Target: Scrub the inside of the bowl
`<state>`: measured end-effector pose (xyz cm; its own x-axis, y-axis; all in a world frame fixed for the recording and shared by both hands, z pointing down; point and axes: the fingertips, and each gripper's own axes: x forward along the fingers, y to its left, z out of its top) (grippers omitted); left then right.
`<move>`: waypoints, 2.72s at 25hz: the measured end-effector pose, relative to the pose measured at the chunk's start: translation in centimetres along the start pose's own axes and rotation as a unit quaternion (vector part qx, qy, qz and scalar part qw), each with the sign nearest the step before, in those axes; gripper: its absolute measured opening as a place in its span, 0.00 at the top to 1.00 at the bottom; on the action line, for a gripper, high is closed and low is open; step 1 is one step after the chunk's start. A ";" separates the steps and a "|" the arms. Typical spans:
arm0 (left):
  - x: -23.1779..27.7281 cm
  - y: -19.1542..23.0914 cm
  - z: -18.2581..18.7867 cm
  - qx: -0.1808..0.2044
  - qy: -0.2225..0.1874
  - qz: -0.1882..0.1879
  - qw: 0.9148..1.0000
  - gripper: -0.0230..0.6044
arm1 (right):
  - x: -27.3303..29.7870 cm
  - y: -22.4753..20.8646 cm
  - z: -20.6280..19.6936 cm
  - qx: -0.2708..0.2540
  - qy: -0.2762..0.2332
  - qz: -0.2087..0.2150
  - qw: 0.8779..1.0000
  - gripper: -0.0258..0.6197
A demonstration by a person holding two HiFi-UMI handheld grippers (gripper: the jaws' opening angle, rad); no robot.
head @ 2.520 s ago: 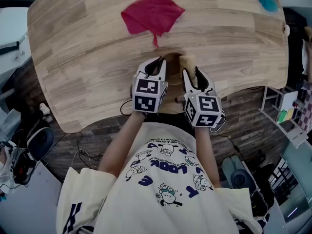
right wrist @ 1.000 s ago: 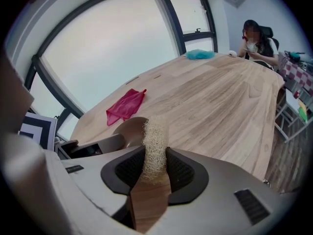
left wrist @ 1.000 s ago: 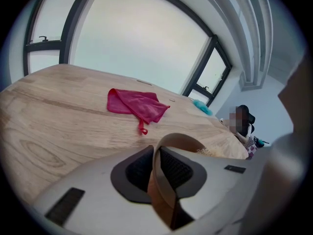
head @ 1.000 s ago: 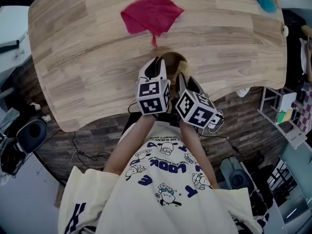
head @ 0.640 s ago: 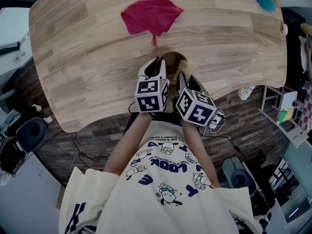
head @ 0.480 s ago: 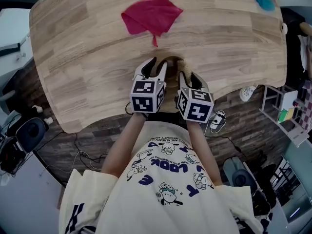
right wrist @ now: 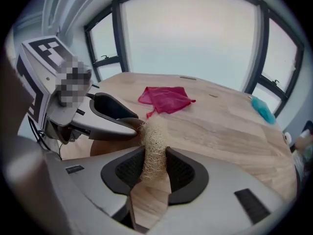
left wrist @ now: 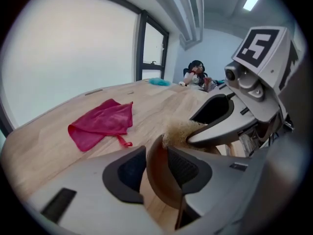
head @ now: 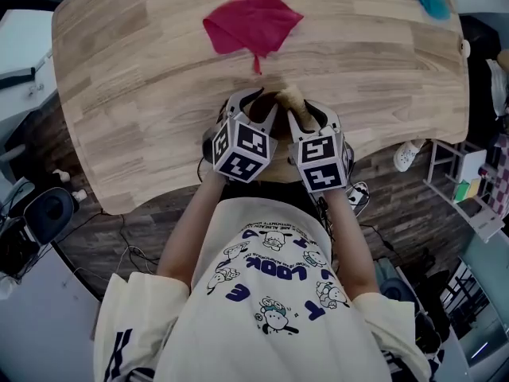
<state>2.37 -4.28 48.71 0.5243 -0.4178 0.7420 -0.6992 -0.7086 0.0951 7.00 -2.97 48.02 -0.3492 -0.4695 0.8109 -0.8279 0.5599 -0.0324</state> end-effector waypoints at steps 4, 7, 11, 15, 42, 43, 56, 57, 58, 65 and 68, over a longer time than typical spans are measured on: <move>0.3 0.6 -0.8 0.001 0.021 0.004 1.000 0.77 | 0.4 0.5 0.4 -0.046 0.007 0.014 0.999 0.77; 0.2 1.0 -1.1 -0.023 0.020 -0.004 1.000 0.84 | 0.5 0.6 0.6 -0.054 0.007 0.018 0.998 0.77; 0.2 1.3 -1.1 -0.041 0.014 -0.003 0.999 0.85 | 0.8 0.6 0.8 -0.054 0.005 0.019 0.998 0.77; 0.1 2.0 -1.0 -0.098 -0.002 0.021 0.995 0.85 | 0.9 0.3 1.1 -0.022 0.002 0.010 1.000 0.77; -1.3 4.7 -2.3 -0.349 -0.062 0.133 0.925 0.84 | 0.5 0.3 -0.5 0.231 0.003 -0.030 0.972 0.77; -1.3 4.7 -2.3 -0.354 -0.063 0.135 0.923 0.84 | 0.5 0.4 -0.6 0.241 0.001 -0.031 0.970 0.77; -1.5 4.9 -2.7 -0.377 -0.068 0.153 0.911 0.84 | 0.5 0.7 -0.8 0.261 -0.002 -0.052 0.964 0.77; -1.5 4.9 -2.7 -0.372 -0.067 0.149 0.914 0.84 | 0.5 0.6 -0.8 0.255 -0.001 -0.050 0.966 0.77; -1.5 4.8 -2.7 -0.367 -0.065 0.141 0.917 0.84 | 0.6 0.5 -0.8 0.247 0.001 -0.048 0.968 0.77; -1.4 3.7 -2.9 -0.288 -0.041 0.050 0.955 0.84 | 0.7 0.3 -0.1 0.139 0.021 -0.017 0.990 0.77; -1.6 3.4 -2.6 -0.176 -0.016 0.048 0.983 0.84 | 0.8 0.7 0.4 0.065 0.032 0.000 0.997 0.77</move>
<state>-2.17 -4.53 49.57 0.4581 -0.4952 0.7382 -0.8684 -0.4269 0.2525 5.93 -3.21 48.47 -0.3229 -0.4224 0.8469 -0.8797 0.4640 -0.1040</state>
